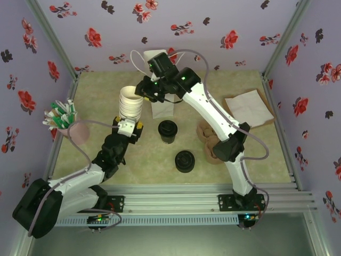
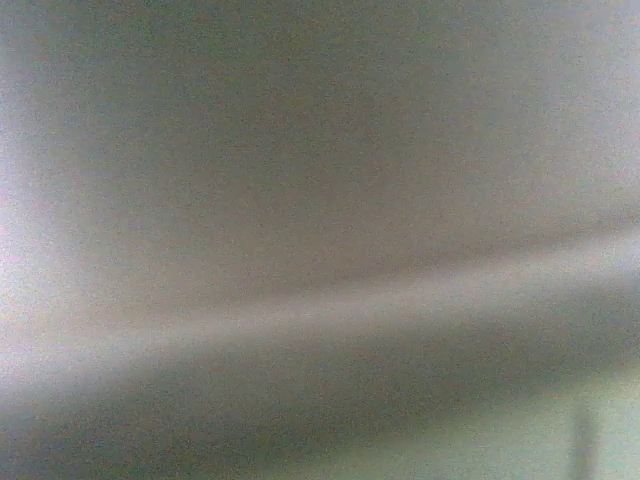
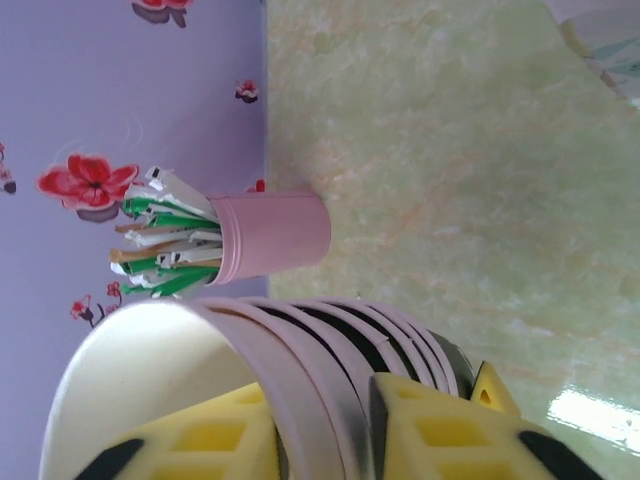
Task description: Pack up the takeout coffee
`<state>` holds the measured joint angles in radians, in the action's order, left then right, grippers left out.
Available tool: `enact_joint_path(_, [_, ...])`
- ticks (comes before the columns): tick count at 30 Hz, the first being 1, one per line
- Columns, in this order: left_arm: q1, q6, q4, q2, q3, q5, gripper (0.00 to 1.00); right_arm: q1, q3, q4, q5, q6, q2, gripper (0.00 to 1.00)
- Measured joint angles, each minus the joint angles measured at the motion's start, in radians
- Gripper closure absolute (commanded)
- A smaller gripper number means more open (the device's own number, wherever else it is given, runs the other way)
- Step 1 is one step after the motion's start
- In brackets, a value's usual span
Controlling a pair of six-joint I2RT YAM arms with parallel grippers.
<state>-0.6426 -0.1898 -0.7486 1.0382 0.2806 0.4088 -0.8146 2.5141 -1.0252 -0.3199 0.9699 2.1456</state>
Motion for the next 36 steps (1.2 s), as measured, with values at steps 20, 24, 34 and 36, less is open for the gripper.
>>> enact_joint_path(20, [0.014, 0.320, 0.647, -0.274, 0.199, 0.036, 0.01, -0.017, 0.000, -0.044, 0.042, -0.020, 0.042, 0.90])
enact_joint_path(24, [0.036, 0.391, 0.791, -0.318, 0.221, 0.021, 0.01, -0.049, 0.000, -0.043, 0.074, -0.031, 0.059, 0.90])
enact_joint_path(34, [0.204, 0.601, 0.798, -0.214, 0.153, -0.200, 0.01, -0.103, 0.000, -0.012, 0.220, -0.061, 0.145, 0.89])
enact_joint_path(36, [0.230, 0.632, 0.775, -0.201, 0.123, -0.247, 0.01, -0.111, 0.000, -0.013, 0.243, -0.070, 0.161, 0.89])
